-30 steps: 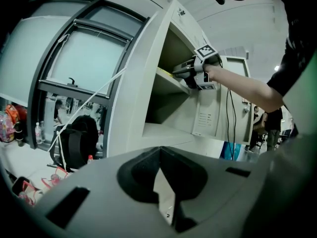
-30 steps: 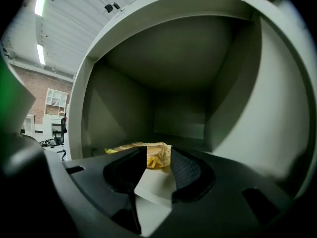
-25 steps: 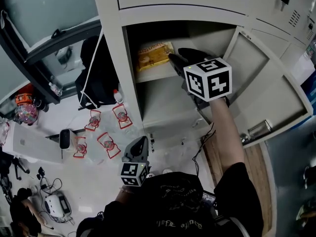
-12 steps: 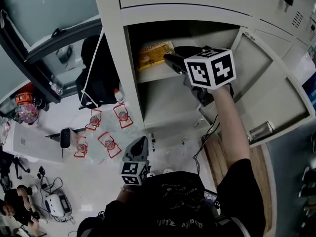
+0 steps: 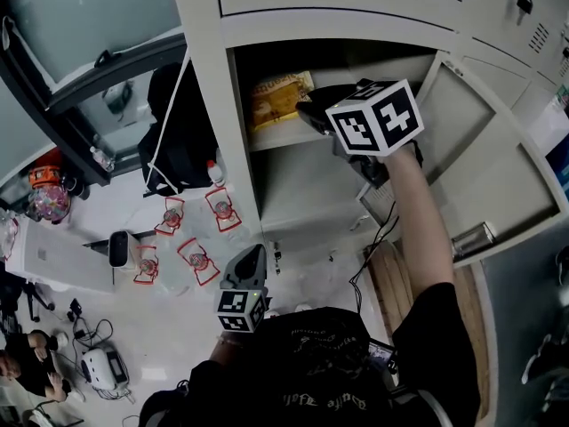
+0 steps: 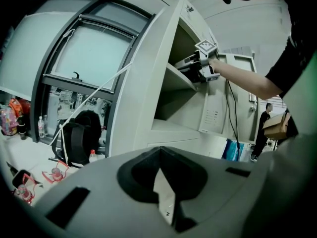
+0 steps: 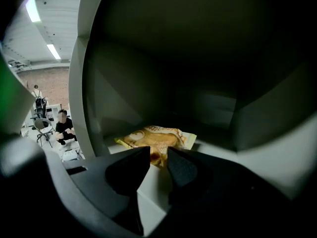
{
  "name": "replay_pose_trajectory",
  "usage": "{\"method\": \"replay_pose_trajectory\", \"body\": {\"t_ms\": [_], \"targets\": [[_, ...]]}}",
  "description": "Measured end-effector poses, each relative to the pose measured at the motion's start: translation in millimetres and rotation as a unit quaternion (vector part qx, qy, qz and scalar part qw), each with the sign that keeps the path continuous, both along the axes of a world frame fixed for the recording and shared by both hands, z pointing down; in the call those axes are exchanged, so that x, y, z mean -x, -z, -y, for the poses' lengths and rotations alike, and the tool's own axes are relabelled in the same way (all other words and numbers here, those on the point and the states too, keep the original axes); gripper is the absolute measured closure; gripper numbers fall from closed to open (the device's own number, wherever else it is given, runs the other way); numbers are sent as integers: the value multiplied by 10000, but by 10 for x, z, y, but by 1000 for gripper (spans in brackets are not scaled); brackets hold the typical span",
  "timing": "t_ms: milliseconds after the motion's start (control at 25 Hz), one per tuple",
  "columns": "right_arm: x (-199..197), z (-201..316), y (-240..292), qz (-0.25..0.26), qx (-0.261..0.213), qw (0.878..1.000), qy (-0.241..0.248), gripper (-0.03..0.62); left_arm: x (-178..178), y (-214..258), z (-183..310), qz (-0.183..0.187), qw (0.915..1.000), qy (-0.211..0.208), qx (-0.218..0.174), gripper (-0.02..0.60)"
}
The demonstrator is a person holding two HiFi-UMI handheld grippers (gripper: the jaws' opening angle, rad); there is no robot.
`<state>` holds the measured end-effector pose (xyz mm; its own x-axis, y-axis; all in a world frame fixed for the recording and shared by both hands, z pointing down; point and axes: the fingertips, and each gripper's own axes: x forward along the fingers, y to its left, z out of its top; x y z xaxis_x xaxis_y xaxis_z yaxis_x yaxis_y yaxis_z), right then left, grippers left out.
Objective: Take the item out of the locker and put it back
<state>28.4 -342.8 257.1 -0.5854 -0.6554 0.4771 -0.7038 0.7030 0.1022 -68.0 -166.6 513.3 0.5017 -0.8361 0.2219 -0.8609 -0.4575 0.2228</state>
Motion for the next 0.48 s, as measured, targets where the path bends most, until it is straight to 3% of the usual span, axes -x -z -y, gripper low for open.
{"method": "replay_pose_trajectory", "body": {"t_ms": [280, 480], "targets": [[23, -5, 93, 392, -153, 9991, 23, 539, -39, 11, 16, -20, 10000, -50, -18, 574], [31, 2, 115, 409, -257, 9988, -45, 565, -46, 17, 9, -22, 10000, -49, -30, 574]]}}
